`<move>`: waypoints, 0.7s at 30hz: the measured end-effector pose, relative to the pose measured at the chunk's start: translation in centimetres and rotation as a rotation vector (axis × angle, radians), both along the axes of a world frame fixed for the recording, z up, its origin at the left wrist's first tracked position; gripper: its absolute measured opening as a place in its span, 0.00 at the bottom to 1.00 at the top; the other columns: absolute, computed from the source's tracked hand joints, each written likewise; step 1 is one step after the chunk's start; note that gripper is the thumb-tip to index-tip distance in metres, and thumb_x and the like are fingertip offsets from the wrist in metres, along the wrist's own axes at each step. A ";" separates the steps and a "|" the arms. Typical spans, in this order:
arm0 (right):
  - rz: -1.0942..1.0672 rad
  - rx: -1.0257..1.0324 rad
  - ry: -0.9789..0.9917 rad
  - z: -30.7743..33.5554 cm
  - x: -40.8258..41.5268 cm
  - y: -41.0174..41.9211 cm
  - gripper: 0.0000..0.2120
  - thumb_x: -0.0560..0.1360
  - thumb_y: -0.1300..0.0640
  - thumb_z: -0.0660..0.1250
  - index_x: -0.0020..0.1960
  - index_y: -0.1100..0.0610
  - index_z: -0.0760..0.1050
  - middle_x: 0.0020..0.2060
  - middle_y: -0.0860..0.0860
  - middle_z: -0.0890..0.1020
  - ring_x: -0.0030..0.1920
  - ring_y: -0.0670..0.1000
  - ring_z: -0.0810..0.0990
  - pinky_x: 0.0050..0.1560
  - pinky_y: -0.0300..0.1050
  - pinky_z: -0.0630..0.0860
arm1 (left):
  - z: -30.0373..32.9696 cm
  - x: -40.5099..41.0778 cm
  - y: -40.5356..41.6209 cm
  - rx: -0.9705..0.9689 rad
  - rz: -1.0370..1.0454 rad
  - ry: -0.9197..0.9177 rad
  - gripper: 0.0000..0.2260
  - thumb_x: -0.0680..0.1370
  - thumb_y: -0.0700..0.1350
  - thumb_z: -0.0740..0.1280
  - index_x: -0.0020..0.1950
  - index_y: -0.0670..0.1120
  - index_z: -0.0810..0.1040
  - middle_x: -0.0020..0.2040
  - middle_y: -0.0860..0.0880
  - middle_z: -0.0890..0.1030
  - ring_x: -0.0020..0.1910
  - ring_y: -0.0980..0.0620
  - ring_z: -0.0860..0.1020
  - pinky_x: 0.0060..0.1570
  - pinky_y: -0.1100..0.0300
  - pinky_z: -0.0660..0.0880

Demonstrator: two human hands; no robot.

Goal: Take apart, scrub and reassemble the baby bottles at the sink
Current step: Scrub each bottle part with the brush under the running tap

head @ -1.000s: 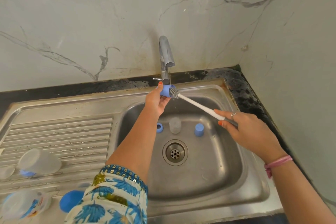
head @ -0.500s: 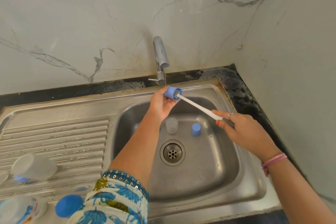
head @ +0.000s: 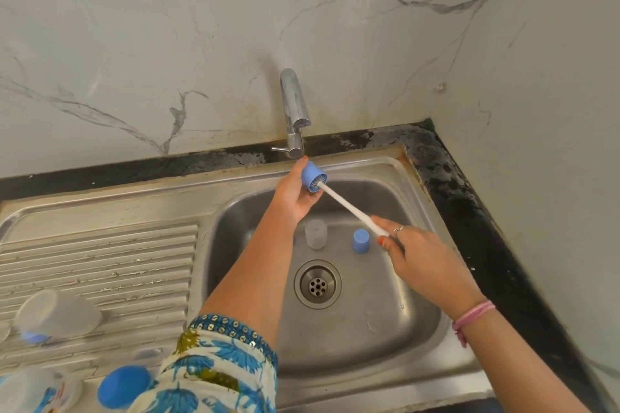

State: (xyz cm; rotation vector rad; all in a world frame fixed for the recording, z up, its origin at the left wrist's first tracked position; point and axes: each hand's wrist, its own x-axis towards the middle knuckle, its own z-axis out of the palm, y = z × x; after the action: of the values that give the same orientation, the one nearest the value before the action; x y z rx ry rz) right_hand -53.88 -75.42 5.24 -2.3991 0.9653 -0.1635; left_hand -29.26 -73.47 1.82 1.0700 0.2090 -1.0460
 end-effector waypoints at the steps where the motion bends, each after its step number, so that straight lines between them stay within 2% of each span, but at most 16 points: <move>1: 0.010 0.016 -0.006 0.1 0.1 -0.1 0.19 0.82 0.49 0.58 0.72 0.39 0.66 0.40 0.45 0.77 0.37 0.45 0.73 0.41 0.43 0.74 | 0.0 0.0 0.1 -0.028 0.023 0.020 0.10 0.78 0.46 0.68 0.52 0.40 0.75 0.46 0.41 0.77 0.42 0.46 0.78 0.46 0.51 0.80; 3: -0.002 0.037 -0.059 0.3 0.1 -0.6 0.18 0.81 0.50 0.59 0.71 0.39 0.68 0.38 0.42 0.75 0.35 0.43 0.73 0.38 0.39 0.72 | 0.0 0.2 0.1 -0.071 0.050 0.040 0.09 0.80 0.46 0.61 0.51 0.40 0.73 0.46 0.40 0.74 0.43 0.45 0.77 0.56 0.46 0.77; 5: -0.029 0.018 -0.062 0.4 0.3 -0.6 0.18 0.82 0.50 0.59 0.71 0.40 0.68 0.39 0.42 0.76 0.36 0.44 0.74 0.38 0.39 0.73 | 0.4 0.2 -0.1 -0.079 0.041 0.047 0.11 0.79 0.47 0.58 0.55 0.40 0.72 0.47 0.40 0.74 0.45 0.44 0.77 0.58 0.42 0.74; 7: -0.011 -0.021 -0.014 0.4 0.7 0.0 0.19 0.82 0.50 0.58 0.72 0.40 0.67 0.39 0.44 0.76 0.36 0.45 0.73 0.40 0.42 0.74 | 1.0 0.1 -0.5 -0.032 0.009 0.031 0.14 0.78 0.54 0.62 0.53 0.44 0.73 0.43 0.44 0.75 0.41 0.48 0.76 0.50 0.46 0.76; 9: 0.023 0.005 -0.017 0.4 1.0 0.5 0.18 0.81 0.50 0.59 0.71 0.40 0.68 0.39 0.44 0.77 0.37 0.46 0.75 0.42 0.45 0.77 | 1.3 0.0 -0.7 0.039 0.003 0.021 0.16 0.73 0.59 0.71 0.50 0.48 0.76 0.40 0.49 0.77 0.36 0.53 0.74 0.40 0.57 0.75; 11: 0.022 0.141 -0.119 0.3 0.8 0.1 0.17 0.81 0.51 0.61 0.68 0.40 0.71 0.37 0.46 0.79 0.34 0.45 0.76 0.40 0.42 0.78 | 1.0 -0.2 -0.7 0.011 0.028 0.058 0.13 0.71 0.53 0.76 0.47 0.48 0.77 0.39 0.50 0.77 0.32 0.56 0.74 0.33 0.62 0.74; 12: -0.006 0.234 -0.181 0.2 0.6 -0.4 0.16 0.80 0.52 0.62 0.67 0.41 0.73 0.35 0.45 0.79 0.31 0.42 0.75 0.34 0.38 0.75 | 0.8 -0.3 -0.6 -0.021 0.043 0.082 0.13 0.70 0.49 0.77 0.48 0.46 0.77 0.39 0.48 0.77 0.31 0.56 0.76 0.33 0.62 0.76; 13: -0.064 0.364 -0.239 0.1 0.4 -0.6 0.15 0.80 0.53 0.63 0.65 0.42 0.75 0.32 0.45 0.78 0.27 0.41 0.72 0.29 0.36 0.71 | 0.7 -0.3 -0.6 -0.054 0.051 0.097 0.14 0.71 0.46 0.77 0.50 0.45 0.76 0.41 0.46 0.78 0.31 0.55 0.78 0.34 0.62 0.79; 15: -0.162 0.587 -0.291 -0.3 0.3 -0.3 0.13 0.80 0.53 0.63 0.63 0.43 0.77 0.31 0.46 0.77 0.24 0.42 0.68 0.23 0.37 0.66 | 0.7 -0.4 -0.8 -0.065 0.032 0.063 0.16 0.72 0.48 0.75 0.52 0.42 0.75 0.44 0.44 0.78 0.34 0.52 0.80 0.41 0.59 0.81; 16: -0.160 0.574 -0.270 -0.5 0.3 0.2 0.13 0.81 0.53 0.62 0.64 0.43 0.76 0.31 0.47 0.77 0.24 0.43 0.68 0.23 0.39 0.65 | 0.6 -0.5 -1.0 -0.034 0.009 0.026 0.16 0.74 0.51 0.73 0.51 0.41 0.75 0.44 0.43 0.79 0.36 0.51 0.80 0.44 0.57 0.81; 18: -0.087 0.362 -0.163 -0.8 0.0 0.9 0.15 0.81 0.52 0.60 0.66 0.42 0.73 0.32 0.48 0.76 0.28 0.47 0.71 0.30 0.46 0.71 | 0.7 -0.7 -1.1 0.023 -0.013 -0.010 0.17 0.78 0.54 0.68 0.50 0.40 0.74 0.44 0.41 0.79 0.40 0.49 0.80 0.46 0.54 0.80; 19: -0.041 0.247 -0.101 -0.8 -0.2 1.1 0.16 0.81 0.52 0.59 0.68 0.41 0.71 0.32 0.47 0.76 0.31 0.47 0.73 0.34 0.46 0.72 | 0.7 -0.7 -1.1 0.023 -0.009 0.006 0.16 0.80 0.53 0.65 0.51 0.40 0.73 0.45 0.41 0.79 0.41 0.48 0.80 0.46 0.52 0.79; 21: 0.021 0.164 -0.071 -0.2 -1.1 0.7 0.18 0.81 0.52 0.60 0.69 0.36 0.69 0.30 0.43 0.74 0.31 0.44 0.72 0.33 0.39 0.70 | 0.9 -0.5 -0.8 -0.014 0.019 0.073 0.11 0.82 0.50 0.61 0.53 0.41 0.71 0.44 0.40 0.77 0.40 0.47 0.80 0.44 0.49 0.78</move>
State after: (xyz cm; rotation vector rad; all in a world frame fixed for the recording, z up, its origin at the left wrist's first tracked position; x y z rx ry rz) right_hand -55.00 -74.73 5.08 -2.2380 0.8859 -0.1547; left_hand -29.72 -74.24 2.70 1.0158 0.2696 -1.0691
